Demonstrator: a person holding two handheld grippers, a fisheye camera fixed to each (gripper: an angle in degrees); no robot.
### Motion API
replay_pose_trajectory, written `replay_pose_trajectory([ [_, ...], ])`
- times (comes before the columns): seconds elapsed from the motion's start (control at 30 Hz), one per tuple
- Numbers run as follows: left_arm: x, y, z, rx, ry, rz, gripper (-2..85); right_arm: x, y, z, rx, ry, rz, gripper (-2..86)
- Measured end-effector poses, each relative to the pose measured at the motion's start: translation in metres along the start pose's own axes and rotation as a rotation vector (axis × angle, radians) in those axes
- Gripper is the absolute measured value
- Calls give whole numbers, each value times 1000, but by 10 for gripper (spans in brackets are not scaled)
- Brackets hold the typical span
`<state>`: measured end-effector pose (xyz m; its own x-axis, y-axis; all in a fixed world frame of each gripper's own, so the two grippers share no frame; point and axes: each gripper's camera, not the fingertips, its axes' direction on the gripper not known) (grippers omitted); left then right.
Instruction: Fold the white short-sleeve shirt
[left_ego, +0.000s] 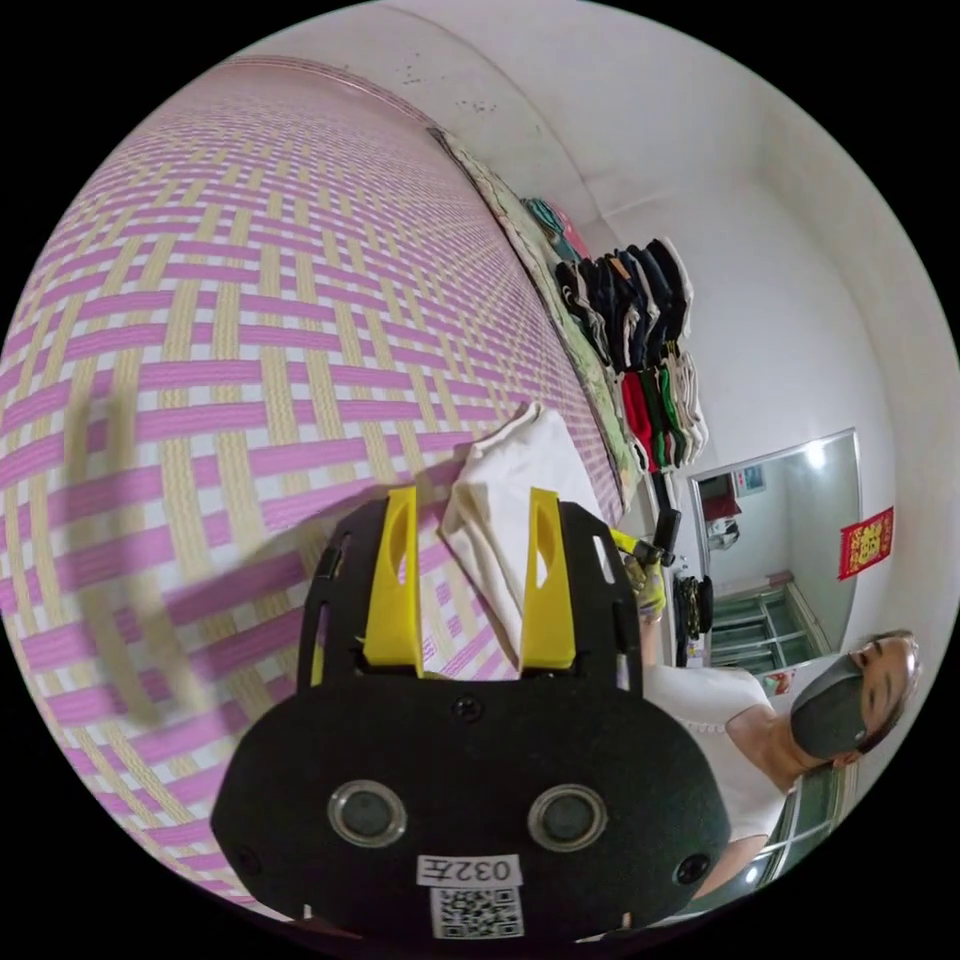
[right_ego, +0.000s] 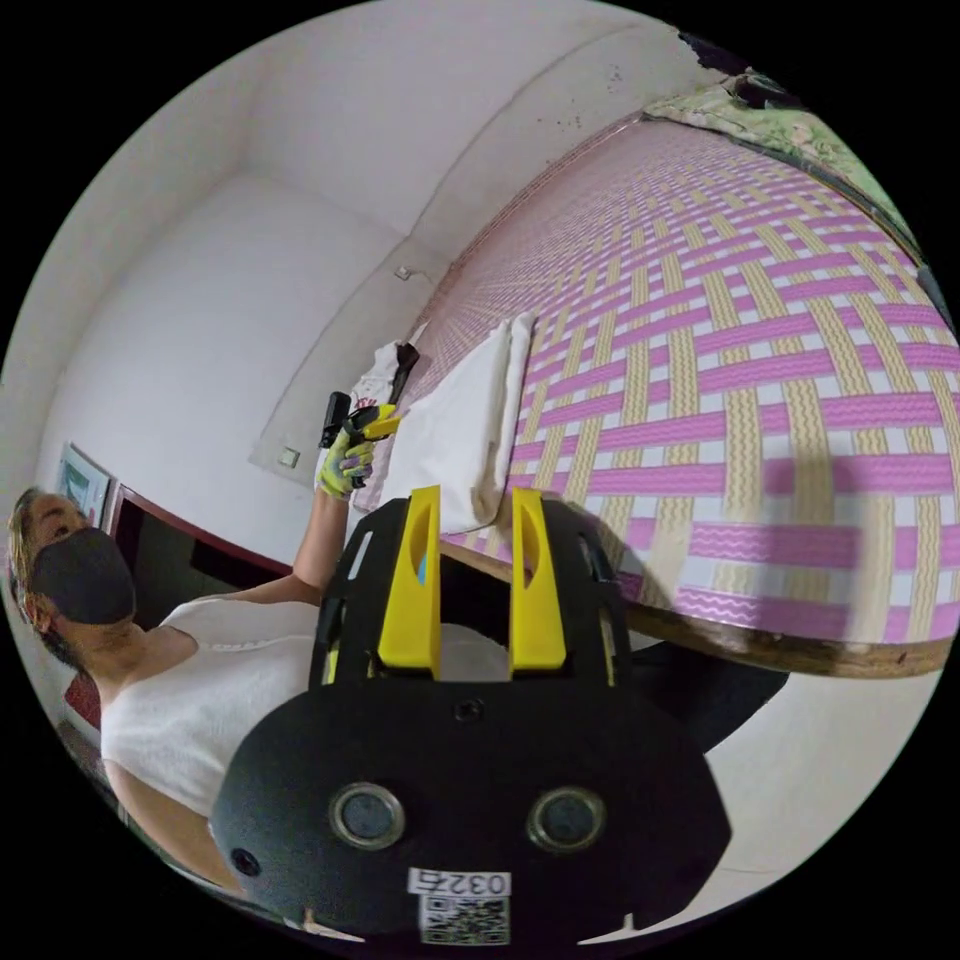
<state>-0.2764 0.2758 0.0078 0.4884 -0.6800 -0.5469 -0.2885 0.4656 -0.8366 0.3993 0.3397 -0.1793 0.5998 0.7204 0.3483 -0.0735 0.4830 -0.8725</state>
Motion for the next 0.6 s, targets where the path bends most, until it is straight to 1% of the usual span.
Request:
replay_pose_trajectory([
  [0.1, 4, -3, 14, -41, 35, 26, 116, -6, 3, 7, -30, 4, -18, 104],
  [0.17, 0, -1, 17, -36, 74, 19, 118, -7, 5, 9, -33, 3, -20, 104],
  [0.23, -12, 6, 24, -30, 191, 6, 124, -8, 10, 12, -18, -2, -21, 101],
  [0.27, -16, 8, 25, -27, 215, -1, 121, -8, 12, 13, -13, -3, -21, 100],
  [0.33, -32, 18, 28, 14, 261, -47, 99, -8, 18, 17, 3, 2, -23, 91],
  [0.43, -41, 32, 34, 35, 262, -71, 52, -8, 28, 18, 26, 41, -36, 59],
  [0.6, -28, 48, 41, 85, 341, -59, 18, -19, 49, 1, 104, 53, -106, 7],
])
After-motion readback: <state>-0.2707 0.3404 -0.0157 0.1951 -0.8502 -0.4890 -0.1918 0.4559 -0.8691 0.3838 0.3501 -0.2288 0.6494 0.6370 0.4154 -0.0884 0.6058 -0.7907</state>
